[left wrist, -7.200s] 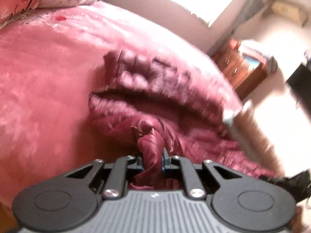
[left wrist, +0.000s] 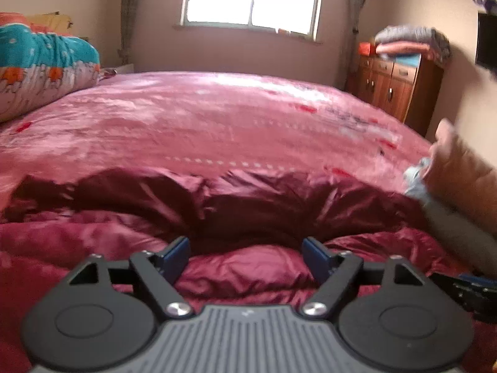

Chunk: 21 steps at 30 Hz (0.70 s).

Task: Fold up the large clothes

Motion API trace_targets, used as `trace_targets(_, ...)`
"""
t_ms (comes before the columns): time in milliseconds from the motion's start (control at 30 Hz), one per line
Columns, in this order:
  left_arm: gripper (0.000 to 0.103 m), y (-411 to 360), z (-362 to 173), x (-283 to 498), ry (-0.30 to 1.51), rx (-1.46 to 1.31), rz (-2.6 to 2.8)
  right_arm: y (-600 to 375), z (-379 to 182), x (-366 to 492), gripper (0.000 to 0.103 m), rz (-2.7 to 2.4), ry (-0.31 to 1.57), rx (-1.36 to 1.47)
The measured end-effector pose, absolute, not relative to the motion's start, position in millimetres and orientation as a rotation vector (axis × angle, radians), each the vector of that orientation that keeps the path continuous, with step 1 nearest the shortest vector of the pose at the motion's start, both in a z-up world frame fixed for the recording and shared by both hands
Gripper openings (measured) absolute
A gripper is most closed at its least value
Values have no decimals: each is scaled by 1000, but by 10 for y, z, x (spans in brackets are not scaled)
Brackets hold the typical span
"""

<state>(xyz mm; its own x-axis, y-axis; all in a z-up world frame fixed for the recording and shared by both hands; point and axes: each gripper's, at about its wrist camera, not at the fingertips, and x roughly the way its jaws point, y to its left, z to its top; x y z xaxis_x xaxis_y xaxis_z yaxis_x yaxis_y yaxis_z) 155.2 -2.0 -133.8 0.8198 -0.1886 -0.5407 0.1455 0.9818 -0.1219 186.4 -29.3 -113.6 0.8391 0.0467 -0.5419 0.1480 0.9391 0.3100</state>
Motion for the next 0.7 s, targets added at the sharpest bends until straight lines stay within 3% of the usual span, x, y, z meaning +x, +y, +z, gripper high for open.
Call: trace_targets(700,81,2144,-757,157,592,-329,154,-430,-915,891,103,-127,614,469)
